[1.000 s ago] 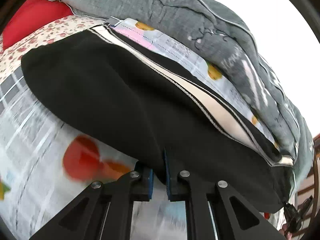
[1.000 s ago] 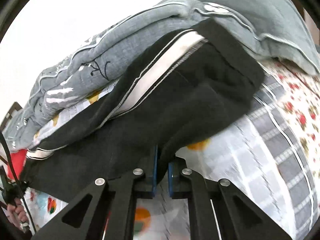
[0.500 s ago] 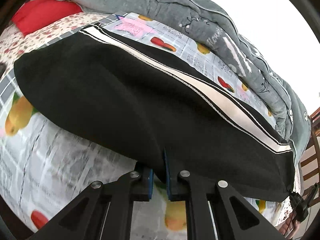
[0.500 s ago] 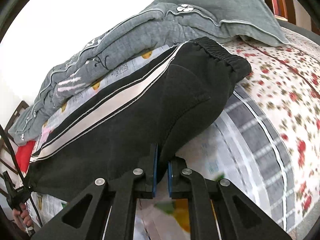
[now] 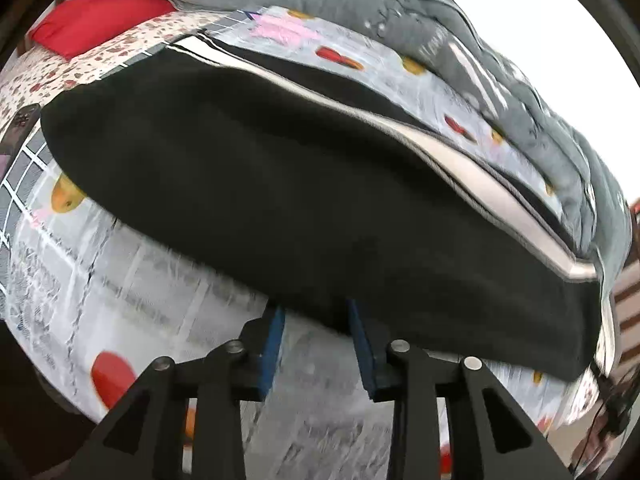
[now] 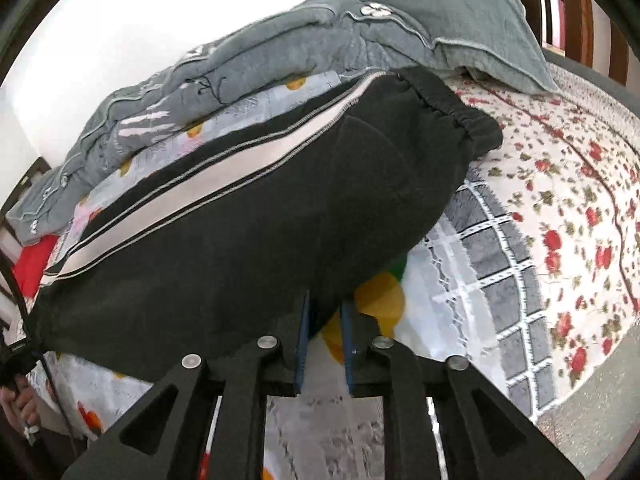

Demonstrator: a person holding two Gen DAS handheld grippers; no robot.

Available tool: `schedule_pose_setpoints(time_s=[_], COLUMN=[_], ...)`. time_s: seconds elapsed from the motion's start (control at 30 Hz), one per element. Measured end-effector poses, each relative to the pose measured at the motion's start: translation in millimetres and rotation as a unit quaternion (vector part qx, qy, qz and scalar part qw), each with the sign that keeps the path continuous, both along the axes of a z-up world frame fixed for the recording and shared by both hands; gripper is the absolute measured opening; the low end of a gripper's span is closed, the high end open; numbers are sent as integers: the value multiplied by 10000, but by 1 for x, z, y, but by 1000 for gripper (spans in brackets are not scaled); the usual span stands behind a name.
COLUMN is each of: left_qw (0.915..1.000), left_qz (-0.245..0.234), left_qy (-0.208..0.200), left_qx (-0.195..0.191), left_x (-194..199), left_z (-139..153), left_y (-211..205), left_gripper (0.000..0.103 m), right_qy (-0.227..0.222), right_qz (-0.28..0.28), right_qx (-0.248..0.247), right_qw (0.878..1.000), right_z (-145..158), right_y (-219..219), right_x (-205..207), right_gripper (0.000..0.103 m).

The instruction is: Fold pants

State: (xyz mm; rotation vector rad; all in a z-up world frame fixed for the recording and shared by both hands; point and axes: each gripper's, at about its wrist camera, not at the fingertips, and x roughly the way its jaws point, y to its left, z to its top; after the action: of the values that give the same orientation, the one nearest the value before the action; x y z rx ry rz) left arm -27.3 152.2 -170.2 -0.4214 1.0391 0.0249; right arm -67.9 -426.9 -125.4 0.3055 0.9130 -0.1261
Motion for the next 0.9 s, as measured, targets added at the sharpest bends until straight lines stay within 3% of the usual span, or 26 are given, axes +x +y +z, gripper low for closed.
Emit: schedule_pose_setpoints(time_s=[0.1, 0.2, 0.3, 0.33, 0.37, 0.43, 0.53, 0.73, 0.9], left_qw=[9998, 9986, 9969, 9960, 9956, 9946, 9932, 9917, 9882], left_qz=[-160, -323, -463, -474, -475, -381, -179, 97, -36], left_qy=[-111, -397, -604, -693, -735, -847, -968, -1073, -1117], left_qx=[-95, -143, 218, 311, 347, 463, 617, 707, 1045], left_x=[-18, -29, -32, -30, -26, -13, 13, 79, 131], left_z=[11, 34, 57, 63, 68, 74, 80, 80, 74], left_y=[0, 1, -3, -4, -4, 2, 15, 46, 66], left_gripper=[31, 31, 32, 36, 48, 70, 71, 71, 70], right_qy=[-194, -482, -583, -597, -623, -652, -641, -577, -487], right_qz=[-24, -77, -79, -59, -4, 83, 114, 333, 335], right_qx=[-164, -313, -508, -550, -542, -536, -558, -565, -714], right_qw=[9997, 9983, 9970, 9967, 9966, 9964, 9963, 9962, 9957], right_z=[21, 43, 56, 60, 61, 64, 61, 58, 48], right_y=[-1, -1, 5, 10, 13, 21, 35, 53, 62], right_x=[-10, -11, 1, 9, 14, 27, 54, 97, 119], right_gripper=[20, 39, 43, 44, 45, 51, 65, 65, 65])
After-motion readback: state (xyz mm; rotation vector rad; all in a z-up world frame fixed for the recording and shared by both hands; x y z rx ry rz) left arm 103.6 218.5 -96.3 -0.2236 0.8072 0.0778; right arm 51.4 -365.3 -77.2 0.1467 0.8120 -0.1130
